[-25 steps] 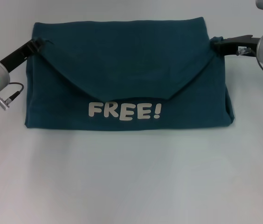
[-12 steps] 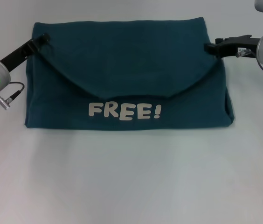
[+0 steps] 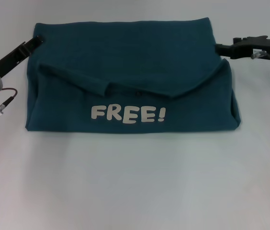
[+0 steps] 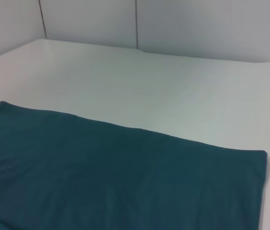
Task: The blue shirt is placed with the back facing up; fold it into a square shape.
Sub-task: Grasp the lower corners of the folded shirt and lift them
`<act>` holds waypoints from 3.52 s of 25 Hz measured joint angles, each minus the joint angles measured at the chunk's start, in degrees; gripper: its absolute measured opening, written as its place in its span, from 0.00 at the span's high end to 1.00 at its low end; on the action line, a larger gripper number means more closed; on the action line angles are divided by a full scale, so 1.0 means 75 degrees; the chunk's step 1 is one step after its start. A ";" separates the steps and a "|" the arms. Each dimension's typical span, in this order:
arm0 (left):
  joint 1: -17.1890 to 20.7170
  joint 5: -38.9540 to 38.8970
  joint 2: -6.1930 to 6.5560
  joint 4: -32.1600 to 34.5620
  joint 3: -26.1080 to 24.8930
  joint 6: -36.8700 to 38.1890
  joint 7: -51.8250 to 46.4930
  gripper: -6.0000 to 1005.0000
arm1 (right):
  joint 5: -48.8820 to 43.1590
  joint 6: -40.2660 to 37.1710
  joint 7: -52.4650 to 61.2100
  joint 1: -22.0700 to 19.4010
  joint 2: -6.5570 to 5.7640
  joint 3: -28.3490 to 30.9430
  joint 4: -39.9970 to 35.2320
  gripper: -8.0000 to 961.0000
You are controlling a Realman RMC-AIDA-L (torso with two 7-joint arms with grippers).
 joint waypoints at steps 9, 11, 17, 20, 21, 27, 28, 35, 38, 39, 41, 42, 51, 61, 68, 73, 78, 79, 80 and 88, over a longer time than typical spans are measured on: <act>0.0768 0.0014 -0.0036 0.0528 0.1053 0.1640 -0.0106 0.22 | 0.0038 -0.1684 0.0725 -0.0610 -0.0011 0.0089 -0.0800 0.34; 0.0977 0.0037 -0.0059 0.0691 0.1278 0.1937 -0.0133 0.22 | 0.0092 -0.2208 0.0963 -0.0865 0.0006 0.0090 -0.1056 0.34; 0.1630 0.0066 -0.0150 0.1271 0.1961 0.2283 -0.0220 0.22 | 0.0328 -0.3521 0.1496 -0.1382 -0.0096 0.0089 -0.1260 0.34; 0.1985 0.0142 -0.0185 0.1555 0.2029 0.2334 -0.0211 0.22 | 0.0384 -0.4097 0.1793 -0.1545 -0.0195 0.0090 -0.1249 0.34; 0.2091 0.0195 -0.0189 0.1627 0.2045 0.2352 -0.0201 0.22 | 0.0386 -0.4398 0.1923 -0.1618 -0.0226 0.0090 -0.1218 0.34; 0.2618 0.0871 -0.0257 0.2173 0.2121 0.2387 -0.0143 0.22 | 0.0389 -0.4817 0.2270 -0.1775 -0.0207 0.0100 -0.1243 0.34; 0.2656 0.1001 -0.0269 0.2222 0.2120 0.2378 -0.0121 0.22 | 0.0389 -0.4825 0.2311 -0.1793 -0.0193 0.0100 -0.1243 0.34; 0.2713 0.1554 -0.0335 0.2238 0.2350 0.2271 0.0321 0.22 | 0.0389 -0.4813 0.2347 -0.1835 -0.0093 0.0079 -0.1183 0.35; 0.2689 0.1559 -0.0384 0.2228 0.2742 0.1936 0.0447 0.22 | 0.0389 -0.4860 0.2341 -0.1838 -0.0050 0.0097 -0.1194 0.35; 0.2684 0.1559 -0.0395 0.2229 0.2845 0.1840 0.0454 0.22 | 0.0389 -0.4868 0.2334 -0.1839 -0.0044 0.0098 -0.1199 0.35; 0.2655 0.1561 -0.0439 0.2231 0.3152 0.1484 0.0459 0.22 | 0.0389 -0.4896 0.2331 -0.1840 -0.0033 0.0100 -0.1207 0.35; 0.2640 0.1561 -0.0459 0.2229 0.3259 0.1347 0.0460 0.22 | 0.0389 -0.4904 0.2333 -0.1841 -0.0026 0.0101 -0.1210 0.35; 0.2481 0.1559 -0.0499 0.2220 0.3504 0.0881 0.0461 0.22 | 0.0397 -0.4901 0.2337 -0.1855 -0.0019 0.0185 -0.1200 0.35; 0.2333 0.1561 -0.0492 0.2089 0.3610 0.0705 0.0467 0.22 | 0.0401 -0.4849 0.2308 -0.1860 -0.0019 0.0256 -0.1197 0.35; 0.2344 0.1691 -0.0492 0.2088 0.3660 0.0698 0.0449 0.22 | 0.0401 -0.4850 0.2303 -0.1864 -0.0019 0.0312 -0.1197 0.35; 0.2369 0.1748 -0.0499 0.2089 0.3675 0.0701 0.0446 0.22 | 0.0401 -0.4847 0.2302 -0.1872 -0.0019 0.0312 -0.1197 0.35; 0.2381 0.1749 -0.0503 0.2103 0.3681 0.0728 0.0445 0.23 | 0.0400 -0.4840 0.2297 -0.1910 -0.0019 0.0359 -0.1197 0.35; 0.2381 0.1749 -0.0504 0.2105 0.3684 0.0730 0.0449 0.23 | 0.0400 -0.4839 0.2294 -0.1919 -0.0019 0.0379 -0.1197 0.35; 0.2381 0.1749 -0.0504 0.2106 0.3692 0.0730 0.0454 0.23 | 0.0400 -0.4839 0.2293 -0.1929 -0.0019 0.0392 -0.1197 0.35; 0.2381 0.1749 -0.0504 0.2181 0.3707 0.0689 0.0338 0.24 | 0.0400 -0.4838 0.2290 -0.1986 -0.0006 0.0420 -0.1186 0.35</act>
